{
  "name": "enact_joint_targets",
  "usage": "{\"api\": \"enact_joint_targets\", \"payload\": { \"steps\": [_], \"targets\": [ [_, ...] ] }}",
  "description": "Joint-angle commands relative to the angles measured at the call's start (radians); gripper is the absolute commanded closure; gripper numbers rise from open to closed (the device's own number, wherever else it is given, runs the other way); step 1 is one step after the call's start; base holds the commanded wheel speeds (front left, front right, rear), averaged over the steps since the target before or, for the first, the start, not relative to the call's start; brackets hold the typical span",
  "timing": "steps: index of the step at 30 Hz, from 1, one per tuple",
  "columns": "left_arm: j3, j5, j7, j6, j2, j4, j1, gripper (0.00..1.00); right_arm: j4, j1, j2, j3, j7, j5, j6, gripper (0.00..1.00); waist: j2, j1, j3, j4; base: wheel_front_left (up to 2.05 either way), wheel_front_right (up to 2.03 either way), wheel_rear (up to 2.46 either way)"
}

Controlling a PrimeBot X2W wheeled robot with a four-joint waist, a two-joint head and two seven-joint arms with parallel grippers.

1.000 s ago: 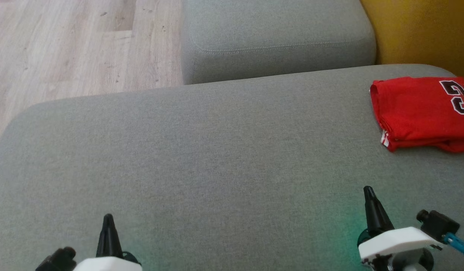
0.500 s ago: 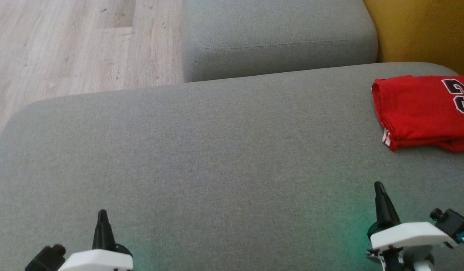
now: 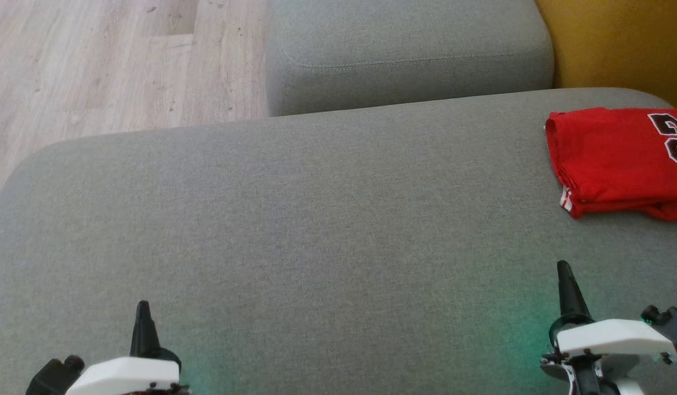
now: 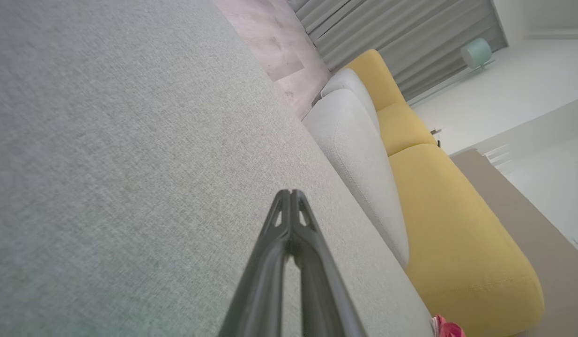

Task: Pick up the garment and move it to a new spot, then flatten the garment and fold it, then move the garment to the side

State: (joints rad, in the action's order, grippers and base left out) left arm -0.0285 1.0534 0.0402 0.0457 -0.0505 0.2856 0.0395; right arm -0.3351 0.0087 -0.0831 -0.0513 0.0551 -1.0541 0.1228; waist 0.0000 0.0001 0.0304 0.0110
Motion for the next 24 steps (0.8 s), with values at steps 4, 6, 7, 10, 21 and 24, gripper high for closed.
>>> {"api": "enact_joint_targets", "payload": {
  "steps": [4, 6, 7, 10, 21, 24],
  "targets": [
    [0.039, 0.056, -0.016, 0.017, 0.000, -0.035, -0.063, 1.00, 0.043, -0.067, -0.002, 0.007, -0.015, -0.060, 0.005, 1.00, 0.0000, -0.0001, -0.003, -0.001, 0.00, 0.00, 0.00],
    [0.043, 0.077, -0.022, 0.020, 0.000, -0.035, -0.067, 1.00, 0.045, -0.069, -0.001, 0.012, -0.020, -0.082, 0.005, 1.00, 0.0000, -0.0001, -0.004, -0.001, 0.00, 0.00, 0.00],
    [0.045, 0.088, -0.024, 0.021, 0.000, -0.035, -0.069, 1.00, 0.046, -0.070, -0.001, 0.015, -0.023, -0.093, 0.005, 1.00, 0.0000, -0.0001, -0.005, -0.002, 0.00, 0.00, 0.00],
    [0.052, 0.120, -0.033, 0.025, 0.000, -0.036, -0.074, 1.00, 0.049, -0.073, 0.000, 0.024, -0.032, -0.126, 0.005, 1.00, 0.0000, -0.0001, -0.007, -0.002, 0.00, 0.00, 0.00],
    [0.076, 0.237, -0.066, 0.041, 0.000, -0.037, -0.094, 1.00, 0.060, -0.084, 0.005, 0.056, -0.064, -0.246, 0.006, 1.00, 0.0000, -0.0001, -0.014, -0.005, 0.00, 0.00, 0.00],
    [0.083, 0.270, -0.075, 0.046, 0.000, -0.037, -0.099, 1.00, 0.064, -0.087, 0.006, 0.065, -0.073, -0.279, 0.006, 1.00, 0.0000, -0.0001, -0.016, -0.005, 0.00, 0.00, 0.00]
  ]
}}
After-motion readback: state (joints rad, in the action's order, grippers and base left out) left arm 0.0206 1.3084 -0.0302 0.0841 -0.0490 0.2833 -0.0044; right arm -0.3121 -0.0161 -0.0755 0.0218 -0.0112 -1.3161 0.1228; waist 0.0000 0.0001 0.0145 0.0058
